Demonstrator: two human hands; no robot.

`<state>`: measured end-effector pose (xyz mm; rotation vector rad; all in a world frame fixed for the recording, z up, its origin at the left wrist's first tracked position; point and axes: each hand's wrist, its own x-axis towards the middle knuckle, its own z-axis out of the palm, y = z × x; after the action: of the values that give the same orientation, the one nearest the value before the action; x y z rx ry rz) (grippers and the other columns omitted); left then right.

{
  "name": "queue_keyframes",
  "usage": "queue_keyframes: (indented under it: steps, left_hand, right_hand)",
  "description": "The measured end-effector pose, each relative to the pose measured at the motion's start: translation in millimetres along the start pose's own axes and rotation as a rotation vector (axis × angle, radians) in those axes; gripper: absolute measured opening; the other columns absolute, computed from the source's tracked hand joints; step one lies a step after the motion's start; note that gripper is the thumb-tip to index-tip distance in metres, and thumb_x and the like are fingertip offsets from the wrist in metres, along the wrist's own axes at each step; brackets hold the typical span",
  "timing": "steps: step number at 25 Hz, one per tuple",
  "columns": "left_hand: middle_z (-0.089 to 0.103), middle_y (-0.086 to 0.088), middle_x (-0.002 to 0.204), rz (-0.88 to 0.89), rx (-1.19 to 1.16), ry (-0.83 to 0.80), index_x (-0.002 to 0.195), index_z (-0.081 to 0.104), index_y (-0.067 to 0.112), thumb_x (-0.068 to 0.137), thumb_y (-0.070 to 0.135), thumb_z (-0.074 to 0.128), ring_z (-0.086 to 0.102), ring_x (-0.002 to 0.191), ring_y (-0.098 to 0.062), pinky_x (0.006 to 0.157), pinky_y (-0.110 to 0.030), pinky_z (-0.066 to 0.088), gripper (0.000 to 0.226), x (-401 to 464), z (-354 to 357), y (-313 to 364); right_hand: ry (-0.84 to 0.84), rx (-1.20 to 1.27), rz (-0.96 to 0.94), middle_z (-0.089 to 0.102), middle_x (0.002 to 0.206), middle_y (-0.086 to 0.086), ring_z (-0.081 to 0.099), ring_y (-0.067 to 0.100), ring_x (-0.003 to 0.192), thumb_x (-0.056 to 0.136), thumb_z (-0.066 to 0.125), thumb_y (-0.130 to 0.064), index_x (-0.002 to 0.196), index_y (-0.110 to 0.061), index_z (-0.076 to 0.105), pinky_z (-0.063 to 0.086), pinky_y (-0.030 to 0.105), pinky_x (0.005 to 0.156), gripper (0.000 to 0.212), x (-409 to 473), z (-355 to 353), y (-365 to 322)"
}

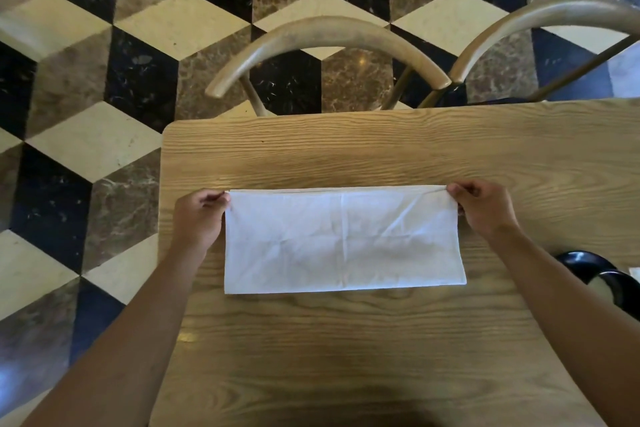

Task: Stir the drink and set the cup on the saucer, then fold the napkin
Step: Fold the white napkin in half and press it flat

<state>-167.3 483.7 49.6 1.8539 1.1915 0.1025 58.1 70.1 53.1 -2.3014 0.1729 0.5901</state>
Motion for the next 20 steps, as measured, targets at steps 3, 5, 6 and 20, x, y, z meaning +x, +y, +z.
queue_keyframes:
  steps: [3, 5, 6, 20]
  left_hand:
    - [0.077, -0.01, 0.095, 0.039, 0.068, -0.004, 0.104, 0.078, 0.004, 0.092, 0.017, 0.075, 0.072, 0.093, -0.028, 0.093, -0.042, 0.057, 0.018, 6, -1, -4]
    - [0.076, -0.007, 0.092, 0.049, 0.106, -0.009, 0.102, 0.079, 0.005, 0.092, 0.019, 0.074, 0.072, 0.092, -0.027, 0.093, -0.043, 0.057, 0.018, 8, -1, -4]
    - [0.075, -0.006, 0.091, 0.048, 0.115, -0.011, 0.101, 0.079, 0.005, 0.093, 0.02, 0.074, 0.072, 0.092, -0.027, 0.093, -0.043, 0.057, 0.018, 8, 0, -3]
    - [0.073, -0.002, 0.085, 0.001, 0.208, 0.096, 0.098, 0.078, 0.007, 0.091, 0.02, 0.074, 0.067, 0.081, -0.018, 0.078, -0.027, 0.048, 0.016, 9, 13, 8]
  right_hand:
    - [0.021, -0.078, -0.022, 0.075, 0.084, -0.002, 0.07, 0.019, 0.074, 0.092, 0.069, -0.027, 0.096, -0.02, 0.077, 0.055, 0.032, 0.072, 0.012, 3, 3, -2]
    - [0.04, -0.134, -0.027, 0.073, 0.085, -0.005, 0.067, 0.016, 0.083, 0.091, 0.069, -0.028, 0.096, -0.022, 0.077, 0.047, 0.029, 0.078, 0.011, 2, 4, -7]
    - [0.048, -0.143, -0.027, 0.072, 0.086, -0.004, 0.065, 0.015, 0.085, 0.091, 0.07, -0.027, 0.097, -0.021, 0.078, 0.044, 0.026, 0.079, 0.011, 1, 6, -9]
    - [0.158, -0.11, 0.023, 0.07, 0.087, -0.007, 0.063, 0.011, 0.087, 0.088, 0.067, -0.02, 0.091, -0.025, 0.074, 0.04, 0.021, 0.08, 0.009, -7, 16, -17]
